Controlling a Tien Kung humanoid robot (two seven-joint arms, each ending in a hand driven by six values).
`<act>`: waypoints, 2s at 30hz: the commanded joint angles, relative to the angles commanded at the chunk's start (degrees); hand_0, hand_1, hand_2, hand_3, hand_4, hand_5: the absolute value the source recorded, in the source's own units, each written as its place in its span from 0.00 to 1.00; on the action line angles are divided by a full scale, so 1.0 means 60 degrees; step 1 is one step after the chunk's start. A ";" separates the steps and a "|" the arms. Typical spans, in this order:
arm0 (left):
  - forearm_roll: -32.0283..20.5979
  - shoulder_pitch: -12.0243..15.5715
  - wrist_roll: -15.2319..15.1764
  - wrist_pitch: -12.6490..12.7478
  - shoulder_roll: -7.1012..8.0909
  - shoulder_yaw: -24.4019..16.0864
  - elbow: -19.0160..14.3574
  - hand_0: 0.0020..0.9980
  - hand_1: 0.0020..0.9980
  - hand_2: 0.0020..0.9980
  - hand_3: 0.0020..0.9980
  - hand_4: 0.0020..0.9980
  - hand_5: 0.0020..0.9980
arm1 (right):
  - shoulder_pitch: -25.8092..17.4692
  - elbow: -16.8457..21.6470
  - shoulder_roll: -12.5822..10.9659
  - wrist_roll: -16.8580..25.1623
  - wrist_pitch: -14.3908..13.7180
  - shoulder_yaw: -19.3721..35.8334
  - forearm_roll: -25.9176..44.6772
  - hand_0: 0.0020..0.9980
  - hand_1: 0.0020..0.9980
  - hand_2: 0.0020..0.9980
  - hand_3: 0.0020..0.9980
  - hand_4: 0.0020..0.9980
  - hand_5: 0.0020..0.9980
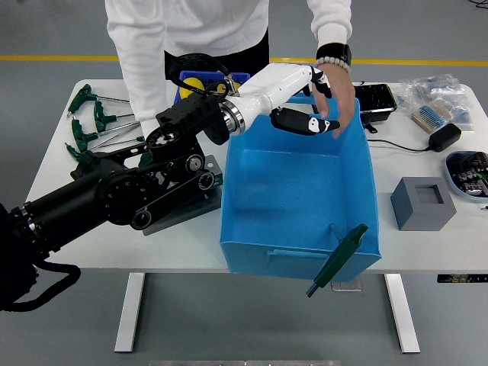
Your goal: Lift tool from toolbox,place it in box,lift tool from toolbox,place it in box
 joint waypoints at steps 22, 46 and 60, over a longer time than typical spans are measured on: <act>0.1253 0.1368 0.1024 -0.1338 0.1754 -0.1182 -0.0596 0.44 0.42 0.53 0.56 0.97 0.83 | -0.0115 -0.0028 0.0122 0.0032 -0.0003 -0.0074 0.0289 0.68 0.66 0.72 0.60 0.87 0.76; 0.0493 0.5364 0.4569 0.1812 0.1712 -0.7725 -0.3425 0.25 0.26 0.43 0.58 0.92 0.81 | -0.0180 -0.0046 0.0182 0.0120 0.0003 -0.0210 0.0595 0.68 0.65 0.72 0.60 0.87 0.75; -0.5152 0.9038 0.3705 0.5092 0.1413 -0.8581 -0.5548 0.38 0.44 0.60 0.68 0.86 0.79 | -0.0219 -0.0071 0.0241 0.0126 -0.0013 -0.0215 0.0680 0.68 0.65 0.72 0.60 0.87 0.75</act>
